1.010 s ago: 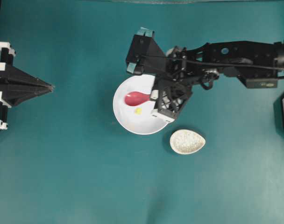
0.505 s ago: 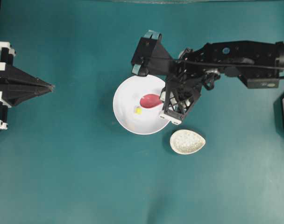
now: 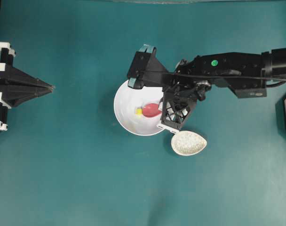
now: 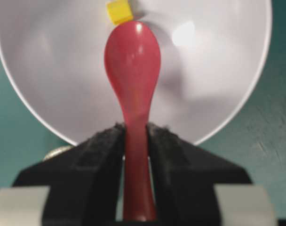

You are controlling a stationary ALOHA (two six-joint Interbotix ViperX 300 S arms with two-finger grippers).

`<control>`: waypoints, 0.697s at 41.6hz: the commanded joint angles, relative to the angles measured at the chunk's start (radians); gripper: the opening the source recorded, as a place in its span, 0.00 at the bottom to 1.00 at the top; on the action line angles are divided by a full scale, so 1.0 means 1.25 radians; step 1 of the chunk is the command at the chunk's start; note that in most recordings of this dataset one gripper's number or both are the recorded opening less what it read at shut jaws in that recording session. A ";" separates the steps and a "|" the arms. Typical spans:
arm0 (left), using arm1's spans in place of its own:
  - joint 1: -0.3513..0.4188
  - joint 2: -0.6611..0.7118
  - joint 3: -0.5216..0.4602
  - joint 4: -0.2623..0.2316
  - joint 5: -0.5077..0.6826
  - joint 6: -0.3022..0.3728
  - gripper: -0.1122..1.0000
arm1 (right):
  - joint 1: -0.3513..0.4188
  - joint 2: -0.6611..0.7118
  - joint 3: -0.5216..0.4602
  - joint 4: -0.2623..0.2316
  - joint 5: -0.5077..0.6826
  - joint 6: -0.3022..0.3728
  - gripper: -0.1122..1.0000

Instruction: Scoop the yellow hexagonal prism block from the bowl with a spoon using the right arm.

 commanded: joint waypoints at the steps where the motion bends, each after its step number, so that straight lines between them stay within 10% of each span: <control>1: 0.000 0.004 -0.013 0.002 -0.002 0.001 0.10 | 0.005 -0.006 -0.018 0.002 -0.016 0.000 0.31; 29: -0.001 0.004 -0.013 0.002 -0.002 0.001 0.10 | 0.009 0.020 -0.043 0.000 -0.140 -0.011 0.31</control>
